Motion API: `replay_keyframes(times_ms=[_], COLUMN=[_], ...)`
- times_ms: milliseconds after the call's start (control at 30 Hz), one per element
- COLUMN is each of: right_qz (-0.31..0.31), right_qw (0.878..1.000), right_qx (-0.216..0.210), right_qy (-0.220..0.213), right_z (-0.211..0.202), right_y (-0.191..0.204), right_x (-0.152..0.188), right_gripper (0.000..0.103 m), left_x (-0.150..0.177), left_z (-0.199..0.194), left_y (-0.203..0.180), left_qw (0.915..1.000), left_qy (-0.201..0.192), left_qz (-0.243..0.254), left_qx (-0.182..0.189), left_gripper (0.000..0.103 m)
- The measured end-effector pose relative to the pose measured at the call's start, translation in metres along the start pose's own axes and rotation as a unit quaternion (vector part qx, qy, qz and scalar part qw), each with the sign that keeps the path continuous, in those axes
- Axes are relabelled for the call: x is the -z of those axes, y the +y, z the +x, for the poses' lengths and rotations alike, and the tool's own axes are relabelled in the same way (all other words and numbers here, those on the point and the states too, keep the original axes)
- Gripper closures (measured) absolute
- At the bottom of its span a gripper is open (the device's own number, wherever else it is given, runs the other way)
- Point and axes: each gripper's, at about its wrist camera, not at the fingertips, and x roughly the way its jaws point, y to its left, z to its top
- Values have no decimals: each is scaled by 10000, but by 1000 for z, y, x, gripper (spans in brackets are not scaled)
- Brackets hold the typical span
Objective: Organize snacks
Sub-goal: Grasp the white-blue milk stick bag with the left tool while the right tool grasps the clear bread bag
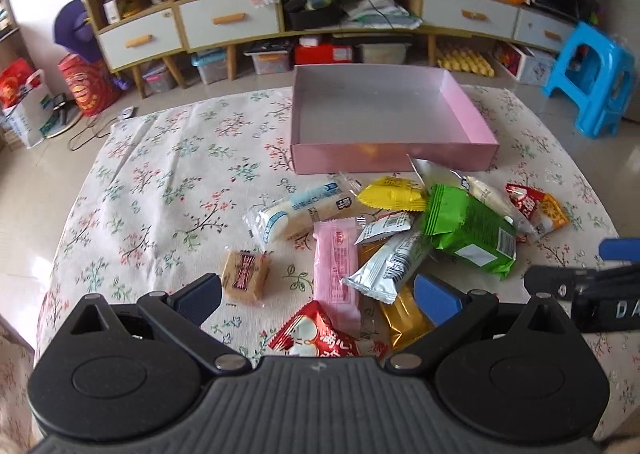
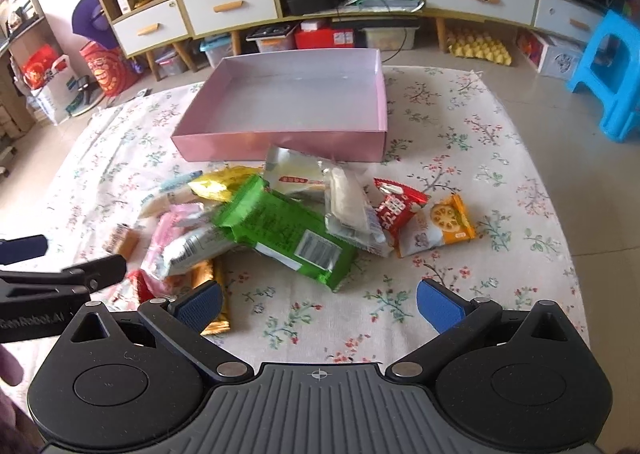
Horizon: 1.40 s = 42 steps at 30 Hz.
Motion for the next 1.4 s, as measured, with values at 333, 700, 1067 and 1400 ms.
replay_keyframes(times_ms=[333,700,1067,1400], right_qz=[-274,1094,2073,1993], right_qw=[9987,9911,9679,9716], right_qx=[-272,-680,-1274,-983], right_qy=[319,350,630,809], right_z=[15,52,85,109], right_y=[-11,-68,-82,-76], right_x=[-29,-62,-74,-72], right_gripper=[0,0,42,52], left_x=[-17,-32,-35,-39], left_z=[22,69,100,120], left_y=[21,46,40,33], left_qw=[9995,9950,9866,9900], left_qy=[169,-58,-131,-27], left_qz=[36,384,1164,1153], left_qx=[266,919,1138,808], left_gripper=[3,31,46,42])
